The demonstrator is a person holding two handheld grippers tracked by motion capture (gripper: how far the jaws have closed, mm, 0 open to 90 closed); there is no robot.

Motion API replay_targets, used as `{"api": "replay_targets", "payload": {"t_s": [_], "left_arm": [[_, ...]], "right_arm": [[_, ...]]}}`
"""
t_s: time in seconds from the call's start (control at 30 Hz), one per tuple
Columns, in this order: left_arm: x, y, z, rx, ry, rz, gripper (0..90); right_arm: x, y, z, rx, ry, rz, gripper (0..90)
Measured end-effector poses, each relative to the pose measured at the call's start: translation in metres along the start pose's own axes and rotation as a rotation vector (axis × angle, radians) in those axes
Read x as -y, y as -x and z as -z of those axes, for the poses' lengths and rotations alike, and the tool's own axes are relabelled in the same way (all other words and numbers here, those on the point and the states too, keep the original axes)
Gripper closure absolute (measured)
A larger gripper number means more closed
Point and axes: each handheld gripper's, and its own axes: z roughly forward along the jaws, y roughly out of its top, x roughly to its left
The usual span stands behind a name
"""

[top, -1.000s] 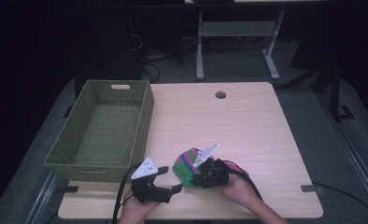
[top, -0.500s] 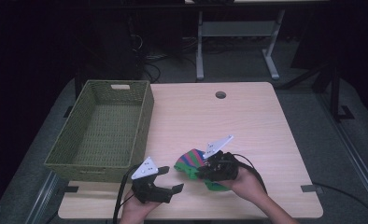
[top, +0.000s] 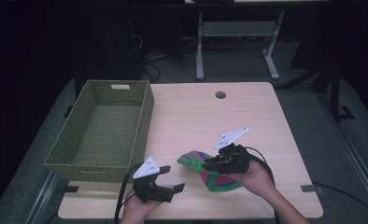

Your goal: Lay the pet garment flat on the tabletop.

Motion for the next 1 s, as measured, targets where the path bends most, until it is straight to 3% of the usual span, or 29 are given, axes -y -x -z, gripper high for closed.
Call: {"api": "replay_targets", "payload": {"t_s": [0.3, 0.4, 0.6, 0.77, 1.0], "left_arm": [[-0.005, -0.003, -0.009, -0.014, -0.014, -0.004, 15.4], [-0.010, -0.002, -0.012, -0.006, -0.012, -0.021, 22.2], [-0.014, -0.005, -0.020, -0.019, -0.027, -0.027, 23.8], [-0.015, -0.007, -0.028, 0.000, -0.026, -0.038, 36.4], [-0.018, -0.011, -0.041, -0.005, -0.026, -0.031, 40.4]], "right_arm": [[-0.001, 0.007, 0.017, 0.005, 0.036, -0.021, 78.8], [-0.001, 0.008, 0.022, 0.006, 0.043, -0.020, 78.8], [-0.002, 0.010, 0.030, 0.011, 0.058, -0.021, 78.8], [-0.004, 0.010, 0.036, 0.020, 0.066, -0.015, 78.8], [-0.005, 0.012, 0.044, 0.024, 0.082, -0.015, 78.8]]}}
